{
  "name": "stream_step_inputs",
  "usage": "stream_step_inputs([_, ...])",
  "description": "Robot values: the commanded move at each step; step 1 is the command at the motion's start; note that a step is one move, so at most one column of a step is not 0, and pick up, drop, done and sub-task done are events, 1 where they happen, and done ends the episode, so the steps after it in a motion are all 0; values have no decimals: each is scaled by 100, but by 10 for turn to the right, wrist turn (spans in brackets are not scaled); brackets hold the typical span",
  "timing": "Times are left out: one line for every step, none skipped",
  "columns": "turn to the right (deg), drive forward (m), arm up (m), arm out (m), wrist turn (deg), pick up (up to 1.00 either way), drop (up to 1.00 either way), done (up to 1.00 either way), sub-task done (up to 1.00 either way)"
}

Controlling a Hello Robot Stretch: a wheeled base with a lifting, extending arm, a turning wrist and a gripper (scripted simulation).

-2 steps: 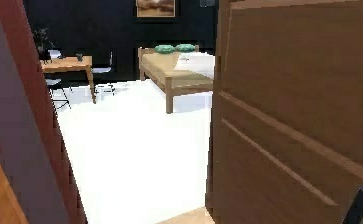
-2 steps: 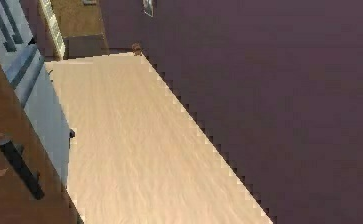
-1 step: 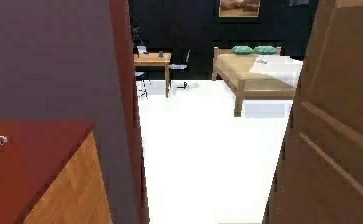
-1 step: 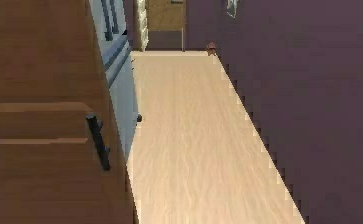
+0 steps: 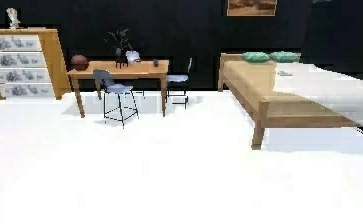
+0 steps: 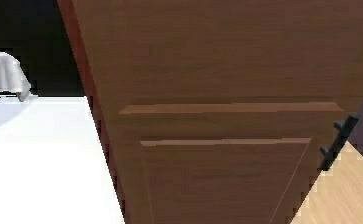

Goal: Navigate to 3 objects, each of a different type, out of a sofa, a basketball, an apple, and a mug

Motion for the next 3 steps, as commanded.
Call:
stream_step_inputs([0,60,0,0,0,0,0,0,0])
stream_step_inputs([-360,0,0,0,0,0,0,0,0])
stream_step_inputs([0,100,0,0,0,0,0,0,0])
